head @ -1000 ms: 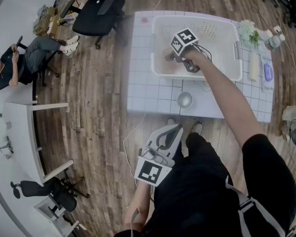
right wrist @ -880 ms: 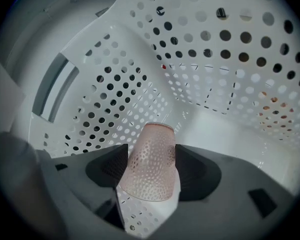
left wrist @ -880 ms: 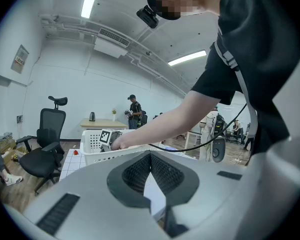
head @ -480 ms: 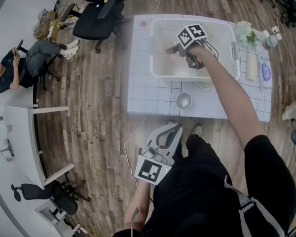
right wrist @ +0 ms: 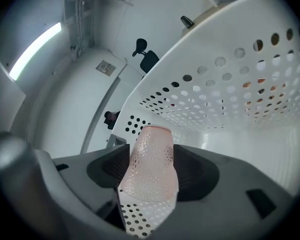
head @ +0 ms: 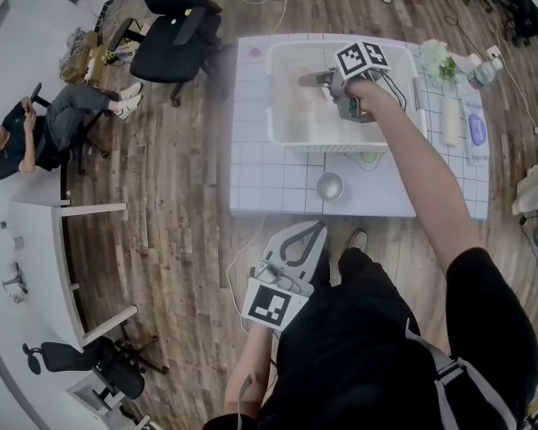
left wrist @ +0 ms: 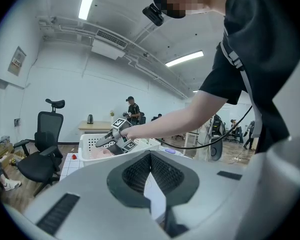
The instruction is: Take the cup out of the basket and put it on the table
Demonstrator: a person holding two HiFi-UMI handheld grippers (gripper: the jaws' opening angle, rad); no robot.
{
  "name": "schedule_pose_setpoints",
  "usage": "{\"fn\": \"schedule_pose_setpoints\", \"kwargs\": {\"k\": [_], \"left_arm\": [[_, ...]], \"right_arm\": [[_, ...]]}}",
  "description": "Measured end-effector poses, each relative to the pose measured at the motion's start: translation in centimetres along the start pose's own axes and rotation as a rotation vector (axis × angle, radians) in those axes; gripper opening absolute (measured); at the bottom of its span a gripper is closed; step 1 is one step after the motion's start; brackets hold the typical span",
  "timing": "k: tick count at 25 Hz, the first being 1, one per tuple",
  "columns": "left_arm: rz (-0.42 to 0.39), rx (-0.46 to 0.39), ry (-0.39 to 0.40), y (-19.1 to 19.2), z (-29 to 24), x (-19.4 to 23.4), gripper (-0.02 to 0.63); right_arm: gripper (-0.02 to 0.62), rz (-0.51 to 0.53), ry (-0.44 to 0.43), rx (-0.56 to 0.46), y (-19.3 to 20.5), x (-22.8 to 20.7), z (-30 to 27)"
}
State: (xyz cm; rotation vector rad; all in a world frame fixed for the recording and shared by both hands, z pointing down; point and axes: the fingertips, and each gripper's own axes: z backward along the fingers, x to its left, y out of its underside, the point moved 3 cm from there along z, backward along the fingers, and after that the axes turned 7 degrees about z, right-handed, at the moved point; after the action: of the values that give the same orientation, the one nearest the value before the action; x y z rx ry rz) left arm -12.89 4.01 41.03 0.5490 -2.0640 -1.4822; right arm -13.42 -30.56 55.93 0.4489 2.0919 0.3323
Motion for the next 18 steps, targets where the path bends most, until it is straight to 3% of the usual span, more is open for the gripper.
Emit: {"fn": "schedule_pose_setpoints", "kwargs": {"k": [7, 14, 18], "left_arm": [[-0.01, -0.005, 0.004, -0.4, -0.1, 0.3, 0.009], [0.079, -0.059, -0.037, -0.8, -0.4, 1.4, 0.009], [0.082, -0.079, -0.03, -1.7, -1.3, 1.7, 0.009]], "right_arm": [[0.282, -0.102, -0.089, -0.071, -0.2, 0.3, 0.3], [0.282, -0.055, -0.127, -0.131, -1.3, 3.3, 3.7], [0.281, -0.025, -0.173, -0.192, -1.9, 6.2, 6.9]]}}
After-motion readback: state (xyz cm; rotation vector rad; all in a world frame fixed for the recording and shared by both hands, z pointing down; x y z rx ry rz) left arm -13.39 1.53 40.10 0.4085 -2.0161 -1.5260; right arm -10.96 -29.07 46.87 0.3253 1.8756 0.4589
